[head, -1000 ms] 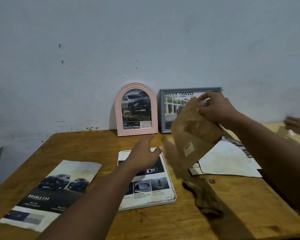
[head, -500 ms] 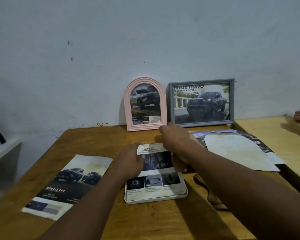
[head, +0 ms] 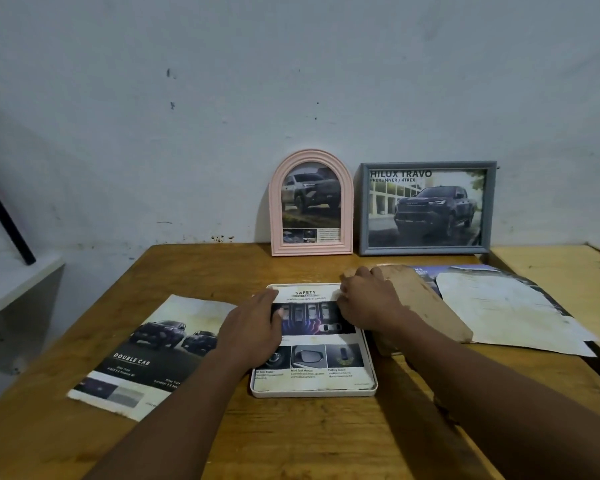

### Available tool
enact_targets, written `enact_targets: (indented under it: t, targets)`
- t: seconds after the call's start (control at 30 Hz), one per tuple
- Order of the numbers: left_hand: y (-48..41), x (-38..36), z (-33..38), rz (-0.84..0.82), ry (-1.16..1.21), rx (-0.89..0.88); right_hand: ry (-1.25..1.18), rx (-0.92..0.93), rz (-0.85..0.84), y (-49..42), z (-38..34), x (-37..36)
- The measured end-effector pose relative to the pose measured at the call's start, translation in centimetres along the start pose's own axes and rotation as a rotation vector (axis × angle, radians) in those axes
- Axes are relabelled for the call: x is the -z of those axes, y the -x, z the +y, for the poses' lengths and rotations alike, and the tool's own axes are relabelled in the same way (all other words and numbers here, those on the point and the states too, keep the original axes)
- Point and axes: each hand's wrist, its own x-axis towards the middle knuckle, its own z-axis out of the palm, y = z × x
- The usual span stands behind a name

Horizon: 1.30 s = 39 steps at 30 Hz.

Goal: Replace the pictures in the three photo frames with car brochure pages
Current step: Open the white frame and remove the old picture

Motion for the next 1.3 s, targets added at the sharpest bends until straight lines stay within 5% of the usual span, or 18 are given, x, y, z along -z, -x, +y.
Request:
enact_targets:
  t: [0.5,1.3]
  targets:
    - [0.2,-0.8,0.3,0.100,-0.110,-0.122,-0.115,-0.140,0.054,-0.1,-1.8,-1.5]
    - [1.2,-0.7,0.1,0.295,0.202,-0.073,-0.069,-0.213,-0.042,-1.2,-2.9,-0.6]
